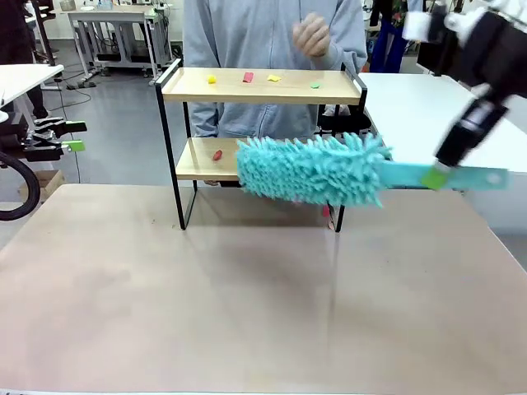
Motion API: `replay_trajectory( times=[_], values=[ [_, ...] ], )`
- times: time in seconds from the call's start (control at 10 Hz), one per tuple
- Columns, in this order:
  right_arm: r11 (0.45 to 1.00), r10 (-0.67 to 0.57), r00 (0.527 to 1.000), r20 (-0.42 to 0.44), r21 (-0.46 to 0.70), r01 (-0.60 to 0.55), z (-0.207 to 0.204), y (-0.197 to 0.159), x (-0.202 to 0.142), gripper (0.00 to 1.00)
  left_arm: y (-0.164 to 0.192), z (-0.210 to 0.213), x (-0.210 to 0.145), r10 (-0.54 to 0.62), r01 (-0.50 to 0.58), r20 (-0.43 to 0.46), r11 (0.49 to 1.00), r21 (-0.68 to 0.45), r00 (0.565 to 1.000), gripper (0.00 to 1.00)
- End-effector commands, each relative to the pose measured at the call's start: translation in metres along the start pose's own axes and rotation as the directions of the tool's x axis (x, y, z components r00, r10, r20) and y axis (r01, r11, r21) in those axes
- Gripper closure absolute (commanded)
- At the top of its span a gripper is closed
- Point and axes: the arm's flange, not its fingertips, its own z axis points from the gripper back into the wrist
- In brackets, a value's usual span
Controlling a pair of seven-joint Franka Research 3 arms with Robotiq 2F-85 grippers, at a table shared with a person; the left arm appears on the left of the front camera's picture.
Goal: Clean the shelf.
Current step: Clean the specific section of the Shelf indicated by the human with the Duster.
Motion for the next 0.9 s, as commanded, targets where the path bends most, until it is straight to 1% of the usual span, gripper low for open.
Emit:
replay_trajectory(
  times=[0.0,0.1,0.2,0.5,0.6,0.7,0.8],
  values=[
    [0.996,-0.091,0.994,0.053,0.008,0.090,-0.002,0.002,0.046,0.87,-0.001,0.000,0.003,-0.004,0.004,-0.005,1.000,-0.001,1.000,0.00],
    [0.992,-0.096,0.993,0.062,0.087,0.091,-0.002,0.005,0.056,0.87,-0.001,0.000,0.003,-0.004,0.004,-0.005,1.000,-0.001,1.000,0.00],
    [0.999,-0.038,0.999,0.027,0.001,0.038,-0.001,0.004,0.025,0.87,-0.001,0.000,0.003,-0.004,0.004,-0.005,1.000,-0.001,1.000,0.00],
    [0.999,-0.038,0.999,0.027,0.001,0.038,-0.001,0.004,0.025,0.87,-0.001,0.000,0.003,-0.004,0.004,-0.005,1.000,-0.001,1.000,0.00],
    [0.998,-0.057,0.998,0.022,0.020,0.057,-0.003,0.007,0.037,0.87,-0.001,0.000,0.003,-0.004,0.004,-0.005,1.000,-0.001,1.000,0.00],
    [0.996,0.025,0.998,0.060,0.088,-0.031,0.003,0.029,0.044,0.87,-0.001,0.000,0.003,-0.004,0.004,-0.005,1.000,-0.001,1.000,0.00],
    [0.991,0.022,0.996,0.086,0.127,-0.033,0.009,0.039,0.057,0.87,-0.001,0.000,0.003,-0.004,0.004,-0.005,1.000,-0.001,1.000,0.00]
  ],
)
